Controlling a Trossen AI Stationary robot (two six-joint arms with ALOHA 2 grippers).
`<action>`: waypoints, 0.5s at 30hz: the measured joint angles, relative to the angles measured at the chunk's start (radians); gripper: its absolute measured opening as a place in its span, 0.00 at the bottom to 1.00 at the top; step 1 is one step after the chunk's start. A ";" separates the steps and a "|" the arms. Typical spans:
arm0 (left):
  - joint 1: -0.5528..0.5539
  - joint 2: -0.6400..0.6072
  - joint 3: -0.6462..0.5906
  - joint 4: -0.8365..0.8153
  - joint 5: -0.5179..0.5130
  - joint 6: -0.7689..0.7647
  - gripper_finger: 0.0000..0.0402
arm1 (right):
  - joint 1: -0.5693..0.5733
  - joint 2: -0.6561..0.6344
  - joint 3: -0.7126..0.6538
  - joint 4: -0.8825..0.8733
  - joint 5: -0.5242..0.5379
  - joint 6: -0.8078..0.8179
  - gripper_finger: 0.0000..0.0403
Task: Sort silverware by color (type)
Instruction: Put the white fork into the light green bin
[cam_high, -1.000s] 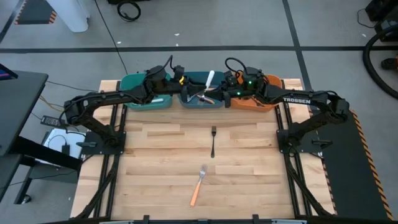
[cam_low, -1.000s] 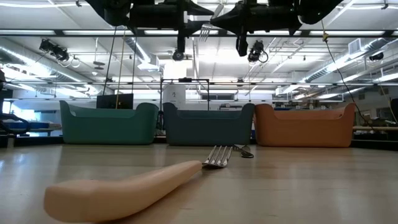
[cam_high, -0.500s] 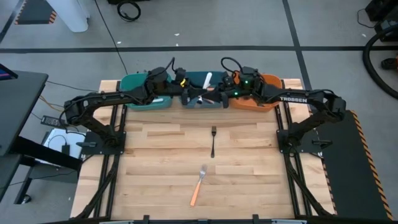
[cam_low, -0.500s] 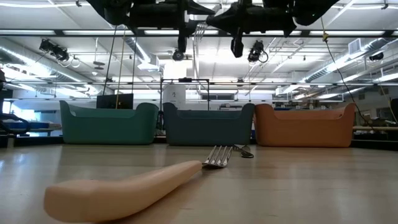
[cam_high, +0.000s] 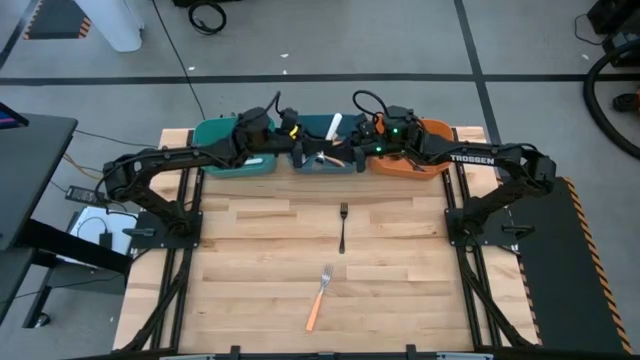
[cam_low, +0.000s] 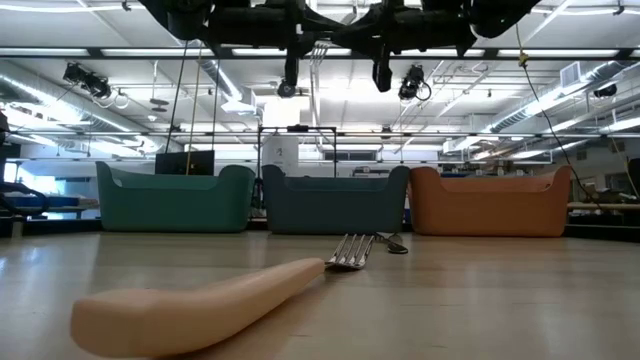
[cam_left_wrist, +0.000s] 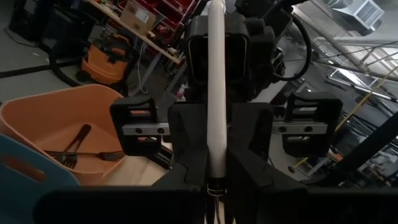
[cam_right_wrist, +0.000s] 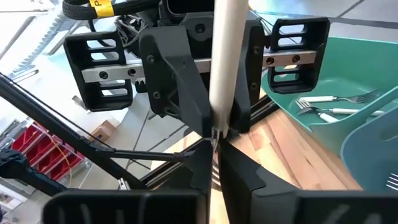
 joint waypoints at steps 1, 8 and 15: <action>0.002 0.000 0.000 0.001 0.000 0.007 0.11 | 0.000 0.000 0.000 0.000 0.006 0.000 0.11; 0.077 -0.037 -0.002 -0.034 0.045 0.050 0.11 | -0.012 -0.008 0.000 -0.046 -0.013 0.001 0.22; 0.271 -0.173 -0.002 -0.424 0.069 0.300 0.11 | -0.061 -0.043 0.000 -0.185 -0.049 0.002 0.26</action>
